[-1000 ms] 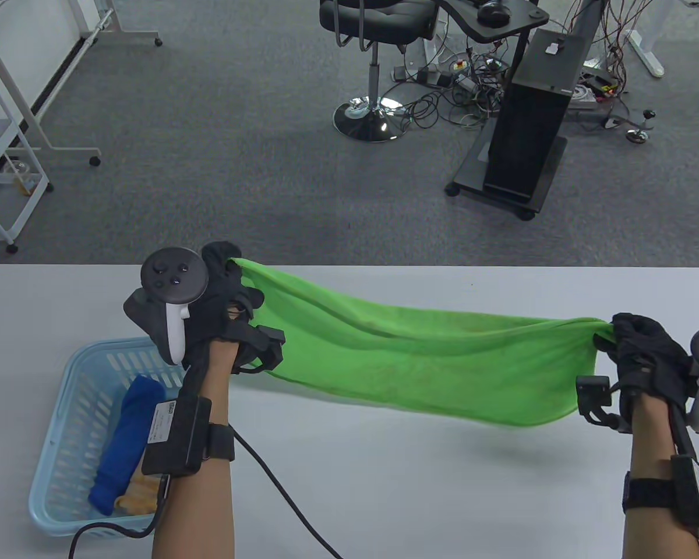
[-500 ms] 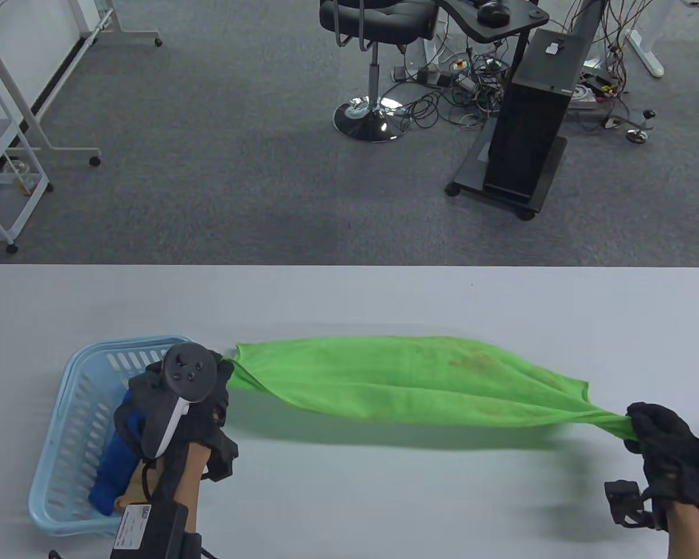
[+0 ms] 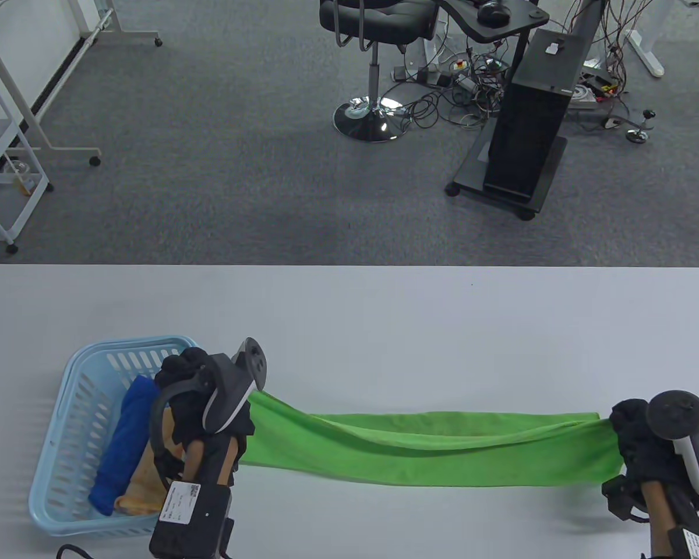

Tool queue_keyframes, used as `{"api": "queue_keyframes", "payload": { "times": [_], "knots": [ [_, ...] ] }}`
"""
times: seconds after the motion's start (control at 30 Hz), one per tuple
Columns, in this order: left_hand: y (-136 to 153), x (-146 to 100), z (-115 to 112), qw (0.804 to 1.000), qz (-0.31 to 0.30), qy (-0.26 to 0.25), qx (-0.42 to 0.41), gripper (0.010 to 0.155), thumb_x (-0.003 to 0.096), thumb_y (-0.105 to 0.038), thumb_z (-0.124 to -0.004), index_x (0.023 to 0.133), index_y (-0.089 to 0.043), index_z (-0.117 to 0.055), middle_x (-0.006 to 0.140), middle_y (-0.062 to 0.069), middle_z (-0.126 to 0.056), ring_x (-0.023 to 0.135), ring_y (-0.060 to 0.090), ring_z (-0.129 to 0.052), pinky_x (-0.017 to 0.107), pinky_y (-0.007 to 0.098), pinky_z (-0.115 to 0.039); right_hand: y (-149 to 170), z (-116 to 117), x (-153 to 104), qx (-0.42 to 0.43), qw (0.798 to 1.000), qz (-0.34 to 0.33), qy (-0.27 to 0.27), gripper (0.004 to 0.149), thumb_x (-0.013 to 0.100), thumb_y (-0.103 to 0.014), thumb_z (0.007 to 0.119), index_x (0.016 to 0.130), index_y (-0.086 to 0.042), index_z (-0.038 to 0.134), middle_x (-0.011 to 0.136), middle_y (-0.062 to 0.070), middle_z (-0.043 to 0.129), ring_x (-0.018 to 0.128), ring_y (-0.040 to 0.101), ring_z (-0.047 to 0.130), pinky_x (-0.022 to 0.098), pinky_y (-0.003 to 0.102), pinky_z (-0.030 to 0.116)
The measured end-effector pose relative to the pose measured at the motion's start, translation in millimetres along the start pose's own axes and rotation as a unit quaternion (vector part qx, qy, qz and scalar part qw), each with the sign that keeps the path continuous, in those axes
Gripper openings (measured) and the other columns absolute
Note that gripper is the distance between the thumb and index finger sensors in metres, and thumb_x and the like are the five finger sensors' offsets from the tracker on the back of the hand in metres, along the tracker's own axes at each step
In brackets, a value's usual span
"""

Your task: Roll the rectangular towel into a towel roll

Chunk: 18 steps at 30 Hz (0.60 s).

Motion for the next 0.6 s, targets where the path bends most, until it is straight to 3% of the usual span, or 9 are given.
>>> {"api": "queue_keyframes", "payload": {
  "times": [0.1,0.17,0.23,0.3,0.43,0.5,0.57,0.6],
  "knots": [
    [-17.0,7.4,-3.3,0.999,-0.004,0.002,0.039,0.042,0.0435,-0.044,-0.078,0.074,-0.024,-0.097,0.111,0.014,-0.064,0.098,0.045,-0.056,0.07,0.062,-0.05,-4.8,13.9,8.8,-0.006,1.0,0.011,-0.015,0.047,0.03,-0.038,0.077,0.075,-0.029,0.084,0.069,0.002,0.083,0.041,0.017,0.098,0.052,0.048,0.079],
    [-24.4,12.1,-6.3,0.998,-0.007,0.016,0.053,0.044,0.0431,-0.043,-0.079,0.08,-0.024,-0.095,0.111,0.014,-0.062,0.099,0.045,-0.054,0.07,0.063,-0.048,-7.3,20.6,12.6,-0.01,1.0,0.016,-0.024,0.055,0.03,-0.04,0.077,0.083,-0.027,0.079,0.077,0.004,0.079,0.05,0.019,0.097,0.055,0.05,0.077],
    [-27.7,14.6,-7.7,0.998,-0.008,0.026,0.064,0.056,0.0423,-0.042,-0.081,0.098,-0.032,-0.076,0.114,0.014,-0.055,0.1,0.045,-0.049,0.071,0.063,-0.046,-8.7,24.4,13.8,-0.019,0.999,0.02,-0.035,0.066,0.029,-0.044,0.077,0.092,-0.025,0.069,0.091,0.006,0.068,0.068,0.023,0.091,0.059,0.052,0.071],
    [-29.8,15.1,-7.4,0.997,-0.014,0.023,0.067,0.07,0.0416,-0.039,-0.084,0.106,-0.039,-0.056,0.115,0.012,-0.049,0.102,0.044,-0.046,0.072,0.062,-0.044,-8.8,24.1,13.9,-0.025,0.999,0.024,-0.038,0.072,0.028,-0.047,0.077,0.095,-0.024,0.065,0.097,0.008,0.059,0.081,0.028,0.081,0.063,0.055,0.065],
    [-34.4,13.9,-8.3,0.995,-0.041,0.019,0.087,0.073,0.0412,-0.033,-0.086,0.1,-0.055,-0.048,0.117,0.008,-0.039,0.105,0.042,-0.043,0.074,0.062,-0.044,-9.3,16.8,10.6,-0.02,0.999,0.021,-0.043,0.076,0.029,-0.049,0.076,0.098,-0.022,0.06,0.102,0.009,0.049,0.092,0.033,0.065,0.068,0.059,0.054],
    [-38.6,10.2,-9.3,0.993,-0.068,0.018,0.098,0.062,0.0421,-0.03,-0.085,0.093,-0.054,-0.058,0.117,0.008,-0.039,0.105,0.042,-0.042,0.074,0.062,-0.043,-12.2,10.8,6.8,-0.012,0.999,0.016,-0.042,0.077,0.029,-0.049,0.076,0.099,-0.021,0.059,0.103,0.01,0.047,0.094,0.034,0.061,0.069,0.06,0.051],
    [-41.4,7.4,-9.7,0.991,-0.086,0.007,0.099,0.042,0.0413,-0.033,-0.082,0.082,-0.044,-0.083,0.116,0.007,-0.047,0.105,0.042,-0.042,0.074,0.062,-0.043,-16.3,6.6,3.7,-0.013,0.999,0.01,-0.046,0.078,0.029,-0.05,0.076,0.099,-0.021,0.059,0.103,0.011,0.047,0.094,0.035,0.06,0.069,0.061,0.05],
    [-42.8,6.8,-11.1,0.99,-0.088,0.014,0.108,0.041,0.0404,-0.038,-0.081,0.081,-0.041,-0.086,0.115,0.008,-0.051,0.105,0.043,-0.042,0.073,0.063,-0.042,-18.7,4.5,1.7,-0.016,0.999,0.008,-0.047,0.078,0.029,-0.05,0.076,0.099,-0.021,0.058,0.103,0.011,0.046,0.095,0.035,0.059,0.069,0.061,0.05]
  ]
}}
Point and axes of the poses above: the tracker on the back of each hand, its own y axis roughly to the little-finger side, its own x axis roughly from the wrist to the fingertips, z = x × y, the point moved 2 cm from there along x, roughly from the wrist to the fingertips
